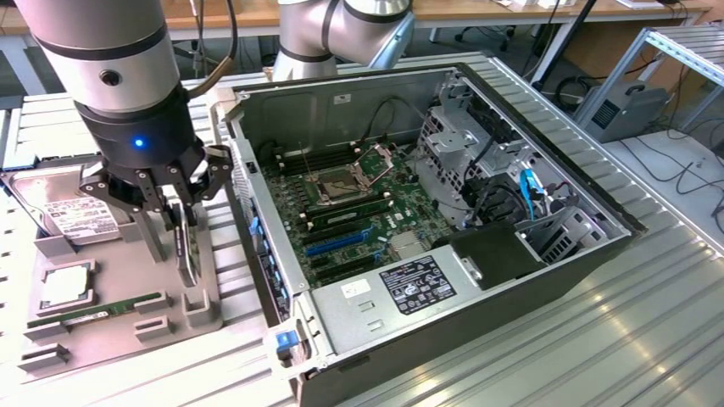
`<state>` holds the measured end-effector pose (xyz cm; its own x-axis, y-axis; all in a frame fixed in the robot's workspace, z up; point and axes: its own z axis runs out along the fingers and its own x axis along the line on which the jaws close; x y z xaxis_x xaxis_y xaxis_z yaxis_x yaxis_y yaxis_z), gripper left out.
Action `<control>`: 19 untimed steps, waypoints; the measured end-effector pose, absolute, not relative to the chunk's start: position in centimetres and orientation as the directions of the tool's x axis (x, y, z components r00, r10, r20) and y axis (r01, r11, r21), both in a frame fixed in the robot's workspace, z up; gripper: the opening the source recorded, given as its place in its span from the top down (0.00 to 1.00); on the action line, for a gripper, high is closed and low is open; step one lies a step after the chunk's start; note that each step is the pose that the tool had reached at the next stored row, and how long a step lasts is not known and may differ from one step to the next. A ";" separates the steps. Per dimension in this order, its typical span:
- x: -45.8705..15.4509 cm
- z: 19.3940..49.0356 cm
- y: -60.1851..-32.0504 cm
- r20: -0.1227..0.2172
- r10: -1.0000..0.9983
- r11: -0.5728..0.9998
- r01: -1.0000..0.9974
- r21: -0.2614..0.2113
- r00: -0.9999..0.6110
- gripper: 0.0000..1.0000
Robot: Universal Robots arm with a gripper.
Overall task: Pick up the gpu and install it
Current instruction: 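Pick up the gpu and move the gpu toward the slot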
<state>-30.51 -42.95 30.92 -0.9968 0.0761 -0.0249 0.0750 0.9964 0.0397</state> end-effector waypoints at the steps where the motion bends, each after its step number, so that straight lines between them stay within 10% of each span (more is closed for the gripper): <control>1: -30.5 31.0 -42.9 -0.025 0.076 0.996 0.075 0.039 -0.997 0.73; 19: -30.5 31.9 -42.9 -0.025 0.076 0.996 0.075 0.038 -0.997 0.73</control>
<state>-30.52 -42.95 31.85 -0.9968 0.0760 -0.0250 0.0751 0.9964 0.0383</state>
